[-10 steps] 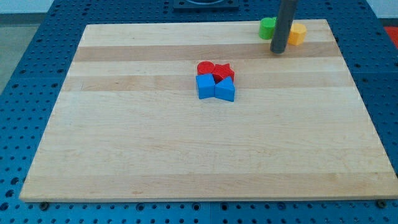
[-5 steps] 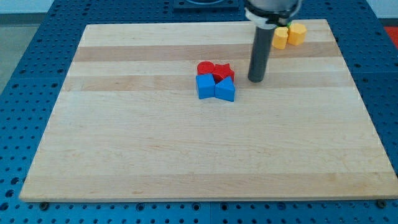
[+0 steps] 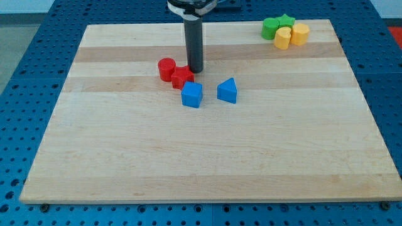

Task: Push the red star at the bottom left of the board

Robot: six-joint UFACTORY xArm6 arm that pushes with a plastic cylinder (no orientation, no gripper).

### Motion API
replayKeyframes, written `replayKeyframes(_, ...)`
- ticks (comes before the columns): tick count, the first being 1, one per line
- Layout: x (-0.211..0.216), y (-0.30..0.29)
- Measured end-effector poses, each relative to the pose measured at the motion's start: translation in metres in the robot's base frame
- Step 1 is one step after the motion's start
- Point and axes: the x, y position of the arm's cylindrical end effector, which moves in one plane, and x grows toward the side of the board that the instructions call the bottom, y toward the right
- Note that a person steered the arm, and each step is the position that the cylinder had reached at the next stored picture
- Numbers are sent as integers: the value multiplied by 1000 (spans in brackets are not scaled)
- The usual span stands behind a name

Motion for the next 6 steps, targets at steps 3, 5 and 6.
replayKeyframes(3,41,-40)
replayKeyframes(5,66,-26)
replayKeyframes(6,102,-56)
